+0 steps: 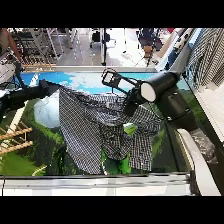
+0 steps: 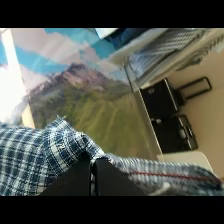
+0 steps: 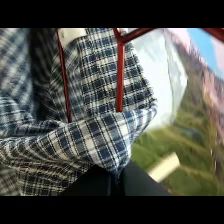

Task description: Fold the clothes and pants, and hang the long-sleeved shirts on hangers.

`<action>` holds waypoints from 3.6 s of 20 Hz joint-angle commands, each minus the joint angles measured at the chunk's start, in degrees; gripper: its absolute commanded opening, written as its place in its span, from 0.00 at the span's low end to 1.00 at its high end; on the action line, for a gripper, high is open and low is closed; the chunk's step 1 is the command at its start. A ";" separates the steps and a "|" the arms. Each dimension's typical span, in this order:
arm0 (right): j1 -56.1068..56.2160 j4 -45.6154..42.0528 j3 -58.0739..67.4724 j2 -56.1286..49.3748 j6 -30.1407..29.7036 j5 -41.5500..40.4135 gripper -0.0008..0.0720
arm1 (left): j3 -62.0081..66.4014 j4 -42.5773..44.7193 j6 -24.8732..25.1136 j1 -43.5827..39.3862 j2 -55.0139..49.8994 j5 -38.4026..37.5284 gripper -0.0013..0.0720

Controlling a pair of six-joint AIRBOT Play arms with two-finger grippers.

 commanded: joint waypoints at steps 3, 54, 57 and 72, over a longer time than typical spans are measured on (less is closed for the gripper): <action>0.02 -9.92 -3.65 -3.67 0.02 0.11 0.04 | 0.04 -3.37 0.07 0.63 1.49 -7.32 0.04; -98.71 -30.25 12.98 14.12 56.13 -29.03 0.04 | -0.28 46.84 -7.74 -15.56 33.86 -21.86 0.66; -103.30 -24.79 12.96 12.94 55.84 -29.90 0.04 | -0.28 46.82 -8.17 -15.56 33.86 -21.86 0.66; -103.16 52.92 11.76 29.70 32.65 -31.17 0.94 | -0.28 55.91 -8.28 -15.54 33.92 -21.27 0.66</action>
